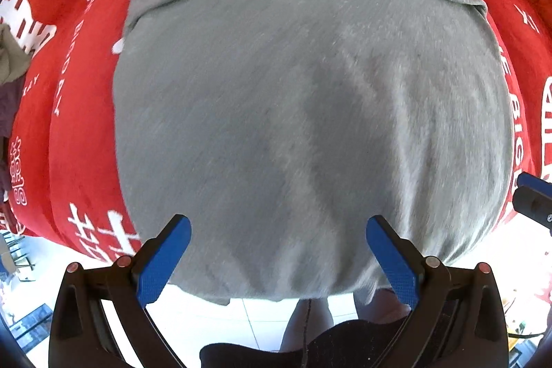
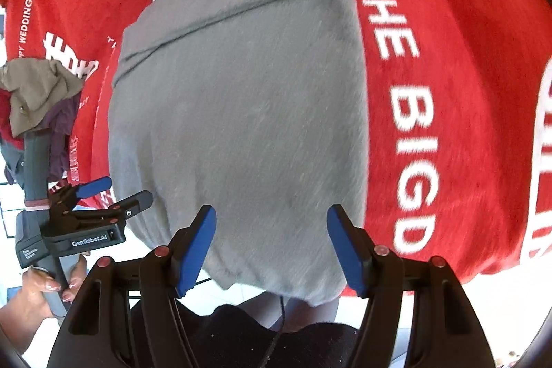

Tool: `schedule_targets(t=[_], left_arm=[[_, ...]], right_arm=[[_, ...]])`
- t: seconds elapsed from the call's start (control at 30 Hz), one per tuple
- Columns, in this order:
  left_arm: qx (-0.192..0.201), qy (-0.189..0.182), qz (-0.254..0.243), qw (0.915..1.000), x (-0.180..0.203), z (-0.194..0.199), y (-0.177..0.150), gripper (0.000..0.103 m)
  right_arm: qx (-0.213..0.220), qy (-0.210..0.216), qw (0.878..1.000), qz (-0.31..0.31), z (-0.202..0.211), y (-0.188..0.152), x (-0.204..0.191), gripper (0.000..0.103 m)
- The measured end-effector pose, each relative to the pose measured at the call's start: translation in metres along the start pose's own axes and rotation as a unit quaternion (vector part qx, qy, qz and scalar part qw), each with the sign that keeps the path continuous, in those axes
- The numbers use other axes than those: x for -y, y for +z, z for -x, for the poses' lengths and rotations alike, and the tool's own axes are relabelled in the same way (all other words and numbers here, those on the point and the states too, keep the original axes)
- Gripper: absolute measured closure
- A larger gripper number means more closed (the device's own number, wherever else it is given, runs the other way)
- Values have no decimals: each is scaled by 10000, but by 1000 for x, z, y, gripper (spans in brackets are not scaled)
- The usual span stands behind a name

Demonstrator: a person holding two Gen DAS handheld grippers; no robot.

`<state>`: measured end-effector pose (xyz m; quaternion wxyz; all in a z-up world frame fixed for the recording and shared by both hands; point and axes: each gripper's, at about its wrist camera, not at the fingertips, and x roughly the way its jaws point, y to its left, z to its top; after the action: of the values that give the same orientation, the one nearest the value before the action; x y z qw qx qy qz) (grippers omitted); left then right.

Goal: Fold small clothes

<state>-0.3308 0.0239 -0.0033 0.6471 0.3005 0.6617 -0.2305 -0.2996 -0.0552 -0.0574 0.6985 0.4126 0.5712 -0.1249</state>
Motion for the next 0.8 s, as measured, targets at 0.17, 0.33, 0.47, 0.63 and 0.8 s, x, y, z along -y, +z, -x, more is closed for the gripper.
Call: schedule_targets(t=[0.17,0.33,0.47,0.63,0.8], left_arm=[[101,-31,-22,9999,-13,8,-44,1],[269,-104,-79,9996,-24,20,-85,1],[388,-295,-25,9988,-50,22,-94,1],[418,-550,113,9975,-68,7,-112,1],[361,-1249,404,9907,-93,-17,-129,1]], right_arm=[[125,-29,9999,-56,3,-21,-11,33],[269,-27,9996,-101,6,-41,-16,33],[393,1,9991,-174,8,-58,-11,33],[226,8,9989,-403,-2,-75,8,33],[-272,5,9988,-409,-29,-87,31,33]])
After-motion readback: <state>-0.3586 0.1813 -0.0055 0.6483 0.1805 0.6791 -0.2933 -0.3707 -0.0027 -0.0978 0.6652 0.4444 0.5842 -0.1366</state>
